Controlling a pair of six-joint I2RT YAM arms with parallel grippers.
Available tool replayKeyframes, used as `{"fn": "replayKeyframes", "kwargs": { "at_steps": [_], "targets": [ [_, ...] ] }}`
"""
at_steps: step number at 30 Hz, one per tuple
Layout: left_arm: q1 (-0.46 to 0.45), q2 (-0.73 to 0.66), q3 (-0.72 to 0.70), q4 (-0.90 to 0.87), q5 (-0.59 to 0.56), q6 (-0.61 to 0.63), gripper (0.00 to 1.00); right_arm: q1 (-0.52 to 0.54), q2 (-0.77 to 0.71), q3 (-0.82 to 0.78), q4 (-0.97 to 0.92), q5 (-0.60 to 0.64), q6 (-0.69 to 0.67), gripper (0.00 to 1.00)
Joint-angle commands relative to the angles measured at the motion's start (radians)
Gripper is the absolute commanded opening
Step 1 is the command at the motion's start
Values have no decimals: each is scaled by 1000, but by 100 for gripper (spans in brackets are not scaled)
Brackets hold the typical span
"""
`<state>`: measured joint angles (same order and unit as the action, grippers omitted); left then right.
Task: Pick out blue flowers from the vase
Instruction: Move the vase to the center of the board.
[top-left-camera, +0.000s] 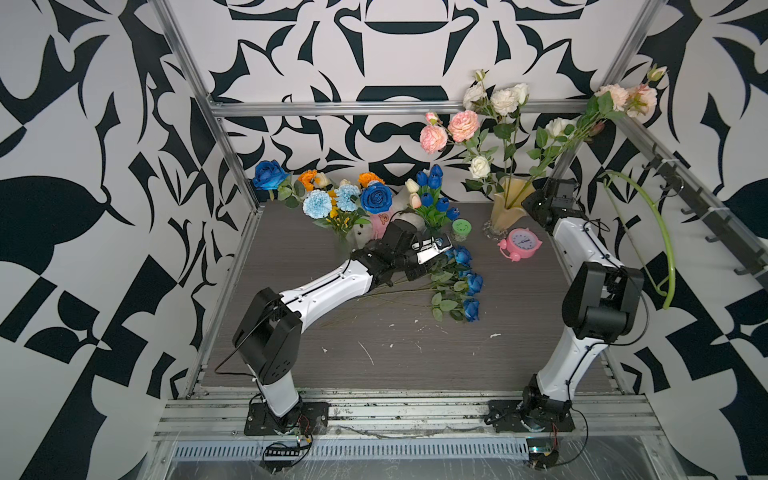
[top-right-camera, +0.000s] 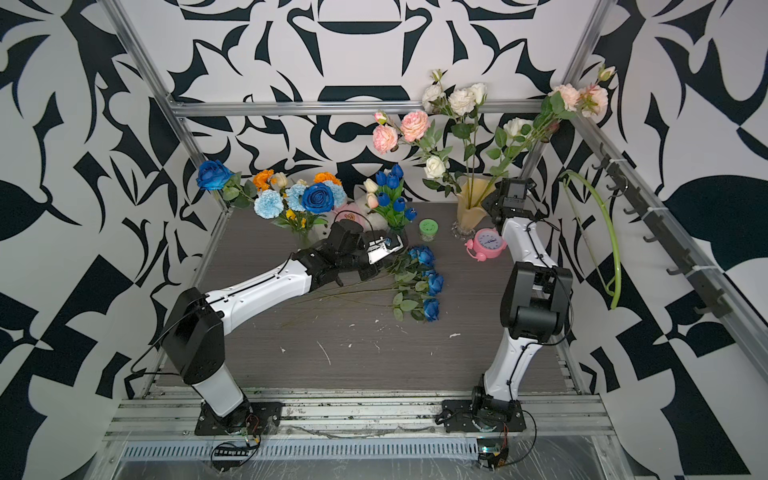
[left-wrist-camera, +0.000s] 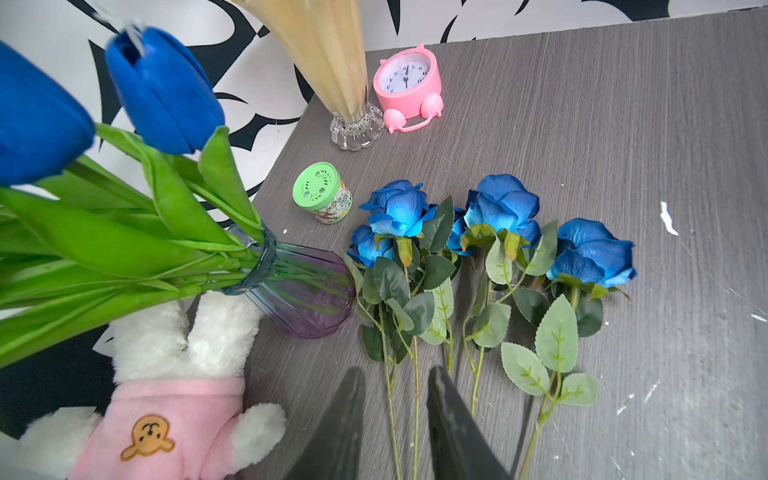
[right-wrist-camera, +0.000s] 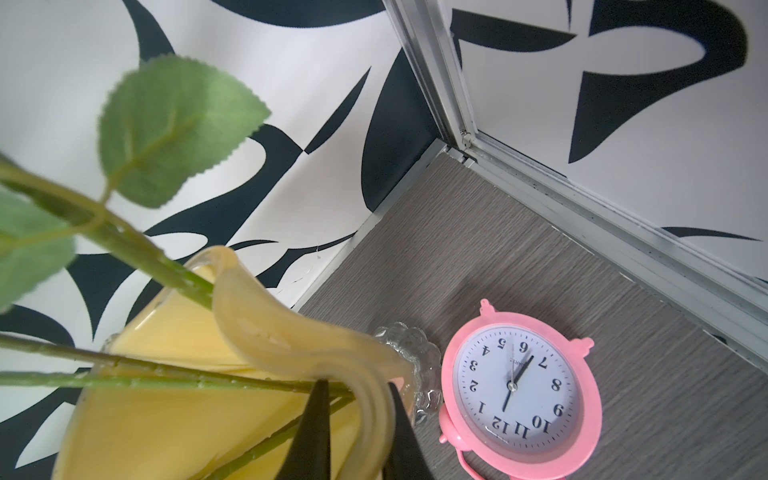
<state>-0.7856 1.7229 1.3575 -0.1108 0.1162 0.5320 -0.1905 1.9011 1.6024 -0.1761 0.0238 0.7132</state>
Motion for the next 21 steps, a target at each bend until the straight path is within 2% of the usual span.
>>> {"fn": "replayKeyframes", "kwargs": {
  "at_steps": [1,10,19,21],
  "targets": [
    [3,-7,19,-12,18,1,30,-18,35,-6,-108,65,-20,13],
    [3,-2,29,-15,13,-7,30,-19,46,-12,-72,39,-22,40],
    [3,-1,25,-13,8,-13,30,-19,11,-51,6,29,-48,58],
    [3,-3,24,-13,5,-13,33,-20,5,-54,24,21,-61,63]
  ]
}}
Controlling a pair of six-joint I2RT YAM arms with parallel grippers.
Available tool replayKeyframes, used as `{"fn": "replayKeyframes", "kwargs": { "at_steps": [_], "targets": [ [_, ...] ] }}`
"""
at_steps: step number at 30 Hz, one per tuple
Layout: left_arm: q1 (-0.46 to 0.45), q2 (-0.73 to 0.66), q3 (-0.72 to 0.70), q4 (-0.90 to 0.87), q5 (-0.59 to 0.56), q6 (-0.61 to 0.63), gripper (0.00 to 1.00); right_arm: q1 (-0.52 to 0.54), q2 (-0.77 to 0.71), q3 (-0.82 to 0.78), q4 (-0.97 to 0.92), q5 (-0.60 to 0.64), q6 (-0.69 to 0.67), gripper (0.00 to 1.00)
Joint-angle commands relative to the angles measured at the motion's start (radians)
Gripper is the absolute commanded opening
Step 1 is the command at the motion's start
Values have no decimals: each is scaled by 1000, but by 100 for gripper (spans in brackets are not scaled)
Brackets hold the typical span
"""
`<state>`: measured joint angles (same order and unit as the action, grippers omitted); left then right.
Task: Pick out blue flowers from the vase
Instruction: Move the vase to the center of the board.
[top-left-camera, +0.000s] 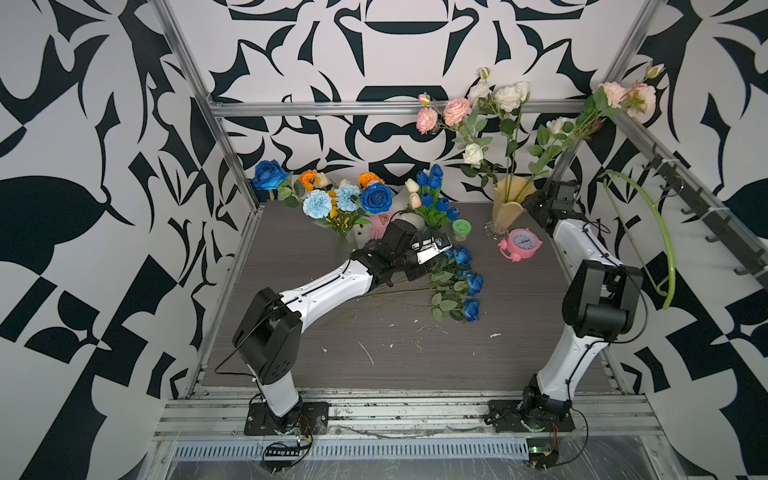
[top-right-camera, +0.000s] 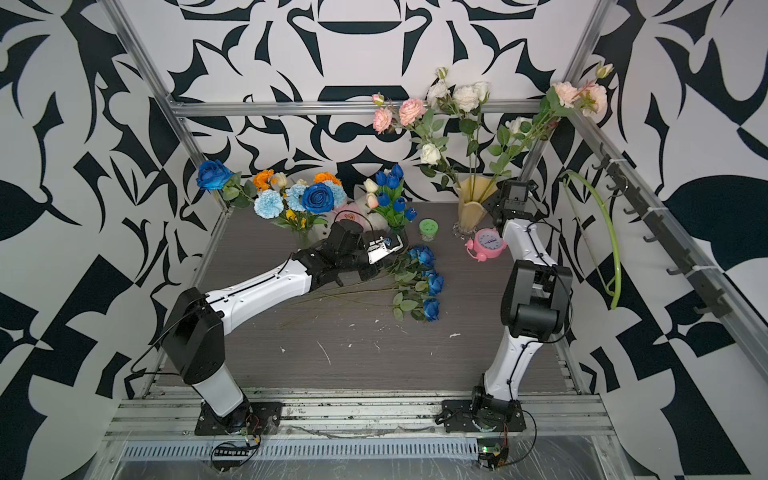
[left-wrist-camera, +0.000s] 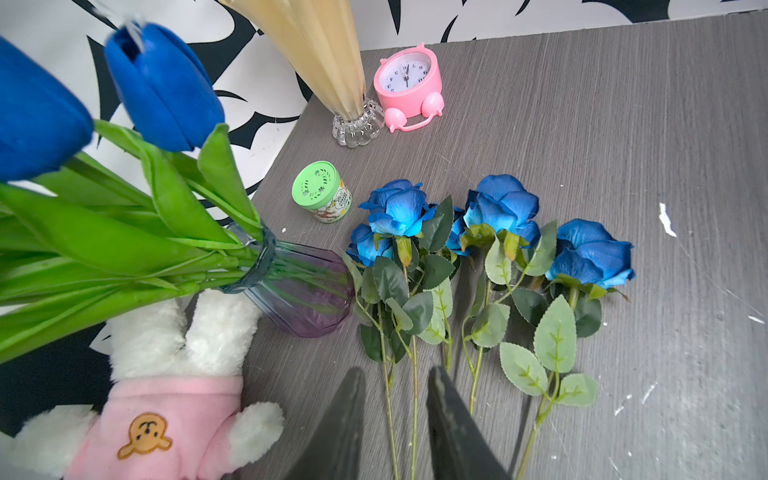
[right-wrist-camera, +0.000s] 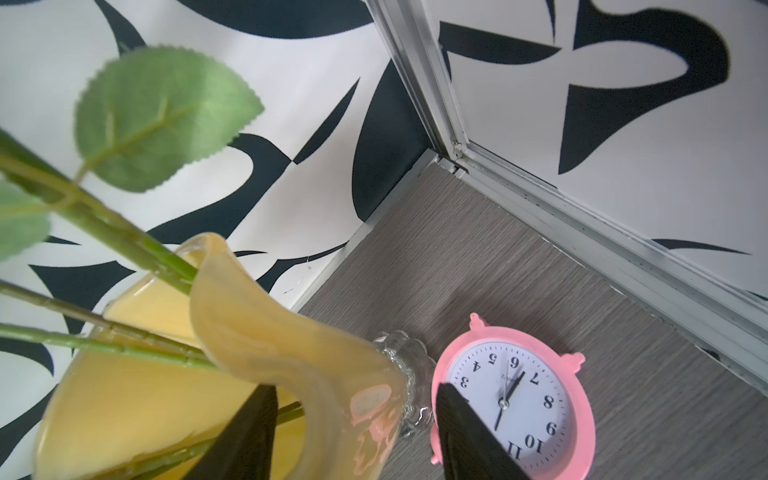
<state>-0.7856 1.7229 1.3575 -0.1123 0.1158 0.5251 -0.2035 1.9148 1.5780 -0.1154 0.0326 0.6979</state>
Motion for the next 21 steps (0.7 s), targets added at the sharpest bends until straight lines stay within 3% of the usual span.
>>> {"fn": "replayKeyframes", "kwargs": {
  "at_steps": [1,8,21],
  "targets": [
    [3,-6,21,-9,4,-6,35,-6,-15,-39,-15,5,-53,66],
    [3,-17,2,6,-6,-11,36,-6,-83,-133,129,12,-70,74],
    [3,-26,-8,6,-13,-16,36,-11,-60,-138,258,-63,-51,78]
  ]
}}
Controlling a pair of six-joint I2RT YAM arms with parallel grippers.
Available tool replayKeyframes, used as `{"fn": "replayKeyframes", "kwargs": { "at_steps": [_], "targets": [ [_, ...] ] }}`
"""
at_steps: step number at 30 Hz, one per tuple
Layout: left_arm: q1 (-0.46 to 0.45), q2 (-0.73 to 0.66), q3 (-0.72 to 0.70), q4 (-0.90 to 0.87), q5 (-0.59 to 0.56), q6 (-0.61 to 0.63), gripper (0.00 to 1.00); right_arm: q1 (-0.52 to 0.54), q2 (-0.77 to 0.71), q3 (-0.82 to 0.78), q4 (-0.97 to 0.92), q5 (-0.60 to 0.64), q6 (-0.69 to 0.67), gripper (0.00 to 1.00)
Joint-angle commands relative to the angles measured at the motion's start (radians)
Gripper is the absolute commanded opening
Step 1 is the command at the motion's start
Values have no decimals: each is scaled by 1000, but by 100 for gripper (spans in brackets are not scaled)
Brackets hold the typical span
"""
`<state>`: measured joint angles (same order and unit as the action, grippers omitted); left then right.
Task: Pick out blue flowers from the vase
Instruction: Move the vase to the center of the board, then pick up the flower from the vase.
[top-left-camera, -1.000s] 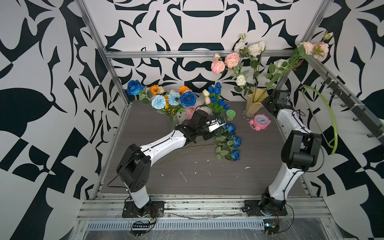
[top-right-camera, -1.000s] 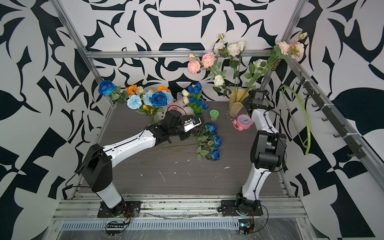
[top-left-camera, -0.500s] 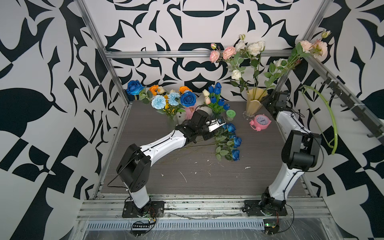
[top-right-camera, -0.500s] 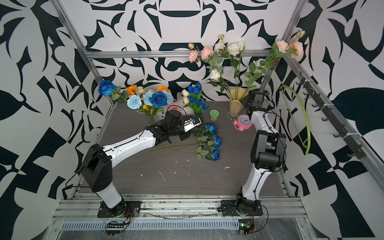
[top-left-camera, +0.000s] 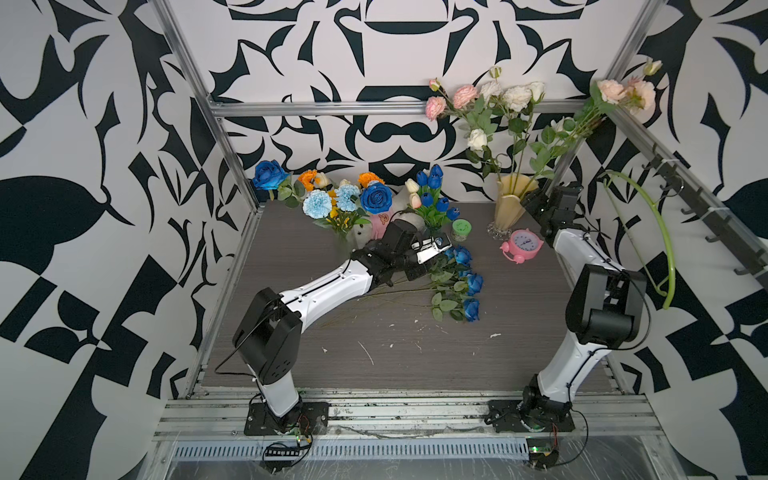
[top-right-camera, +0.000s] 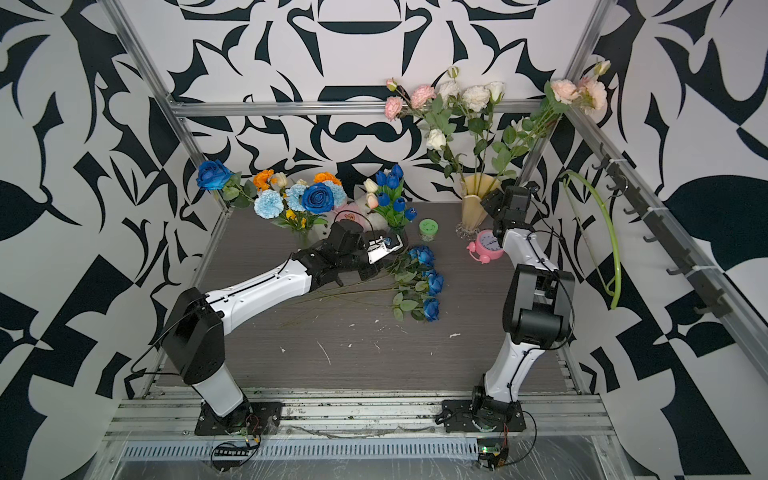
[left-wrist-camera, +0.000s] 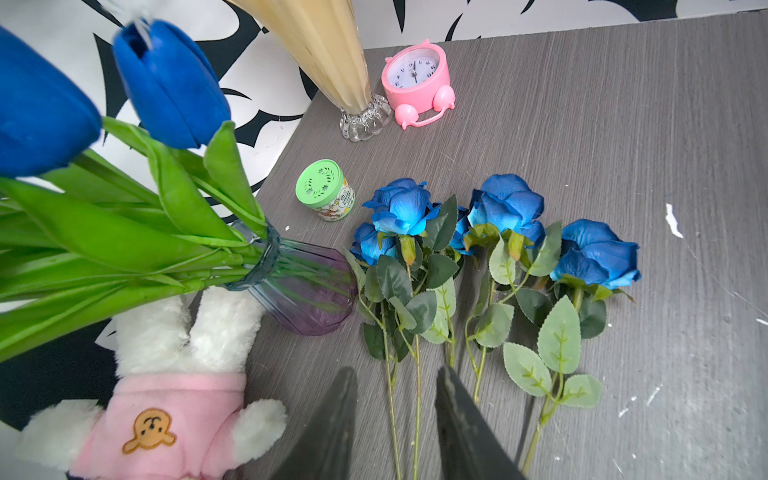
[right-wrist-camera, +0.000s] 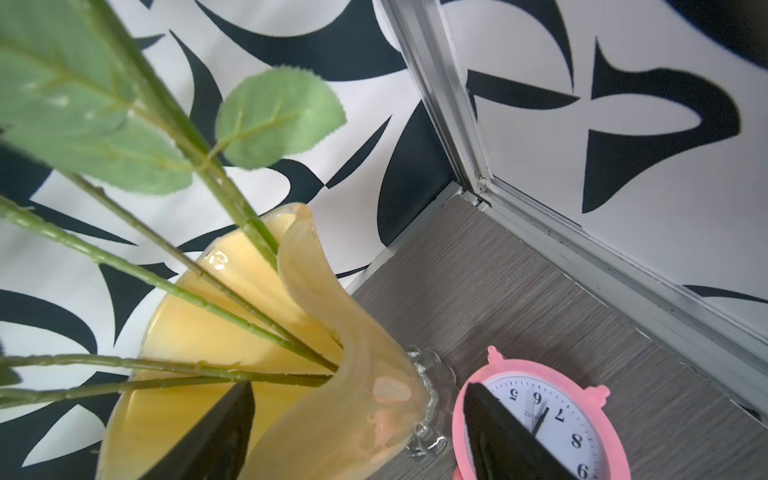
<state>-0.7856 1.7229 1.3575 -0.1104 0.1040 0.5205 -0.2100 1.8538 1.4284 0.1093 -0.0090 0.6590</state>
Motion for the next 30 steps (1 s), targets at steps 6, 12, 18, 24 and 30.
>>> {"fn": "replayKeyframes", "kwargs": {
  "at_steps": [6,12,18,24,30],
  "targets": [
    [3,-16,1,-1,-2,-22,36,-8,13,2,107,-36,16,79],
    [3,-19,6,0,-17,-20,39,-9,-27,-89,288,-55,37,81],
    [3,-29,11,-3,-23,-9,42,-10,-72,-178,452,-83,52,82],
    [3,-35,15,-13,-32,1,43,-14,-108,-267,587,-105,60,84],
    [0,-50,6,-17,-49,-2,43,-18,-165,-367,683,-129,73,84]
  ]
}}
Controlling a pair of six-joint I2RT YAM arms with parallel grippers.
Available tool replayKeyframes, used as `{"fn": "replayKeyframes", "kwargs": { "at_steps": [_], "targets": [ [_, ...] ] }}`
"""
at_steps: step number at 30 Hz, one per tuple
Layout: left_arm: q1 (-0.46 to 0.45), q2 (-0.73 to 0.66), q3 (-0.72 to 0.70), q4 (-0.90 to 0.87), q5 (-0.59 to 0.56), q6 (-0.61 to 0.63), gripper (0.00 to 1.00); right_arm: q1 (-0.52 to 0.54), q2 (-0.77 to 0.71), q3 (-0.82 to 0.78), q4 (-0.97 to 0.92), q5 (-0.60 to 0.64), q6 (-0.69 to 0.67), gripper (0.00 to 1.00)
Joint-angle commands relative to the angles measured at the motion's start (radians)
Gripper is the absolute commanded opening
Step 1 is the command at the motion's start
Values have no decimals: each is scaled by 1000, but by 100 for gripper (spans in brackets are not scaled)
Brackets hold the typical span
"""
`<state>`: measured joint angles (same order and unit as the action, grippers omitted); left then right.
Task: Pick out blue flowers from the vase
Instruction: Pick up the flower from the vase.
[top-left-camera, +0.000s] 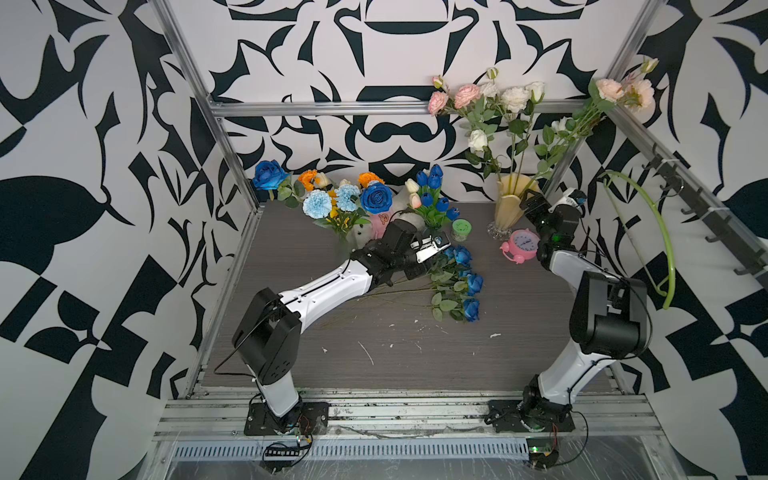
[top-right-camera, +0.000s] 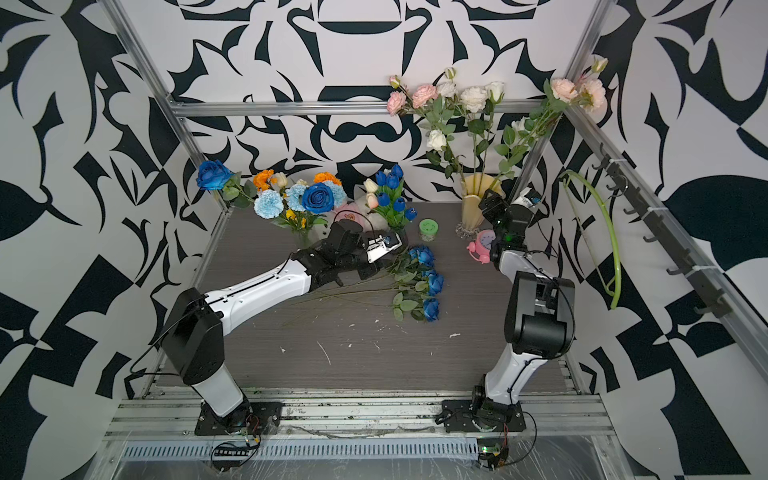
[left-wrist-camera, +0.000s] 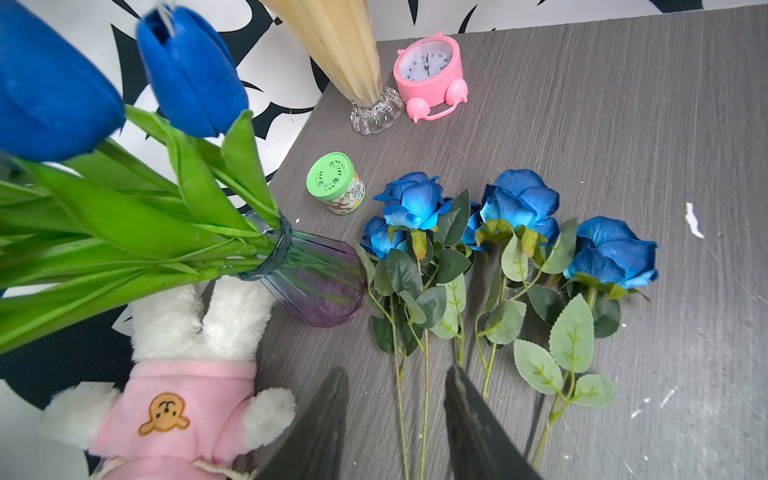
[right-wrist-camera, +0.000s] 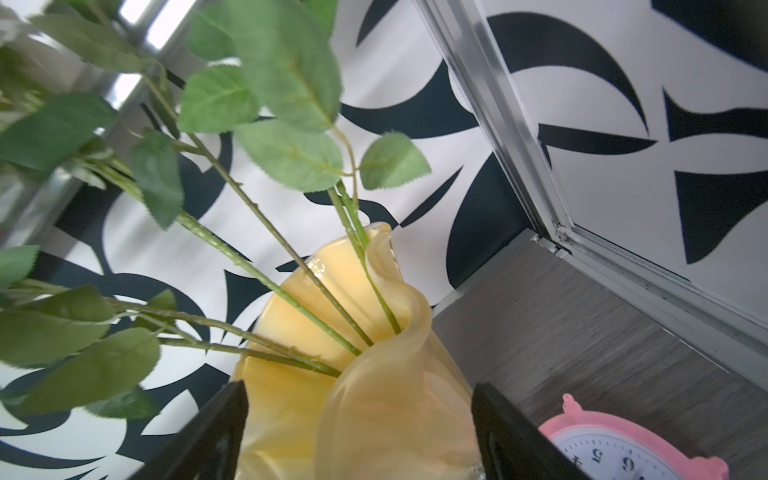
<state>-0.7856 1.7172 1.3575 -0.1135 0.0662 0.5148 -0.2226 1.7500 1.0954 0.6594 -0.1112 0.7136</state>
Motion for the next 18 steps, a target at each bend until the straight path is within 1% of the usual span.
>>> {"fn": "replayKeyframes", "kwargs": {
  "at_steps": [1,5,10,13,16,18],
  "targets": [
    [0,-48,3,-13,-15,4,43,-6,-74,-52,139,-30,16,84],
    [-3,-68,-17,-3,-22,1,43,-6,-153,-173,171,-29,-5,84],
    [-3,-59,-8,-11,-39,-33,44,-4,-261,-299,147,-88,-60,83],
    [-3,-37,15,-18,-37,-69,44,21,-346,-344,49,-107,-150,82],
    [-3,-5,55,-37,-38,-116,45,80,-428,-363,-77,-111,-277,81],
    [-3,23,88,-50,-60,-151,45,127,-467,-368,-146,-116,-351,80]
  ]
}}
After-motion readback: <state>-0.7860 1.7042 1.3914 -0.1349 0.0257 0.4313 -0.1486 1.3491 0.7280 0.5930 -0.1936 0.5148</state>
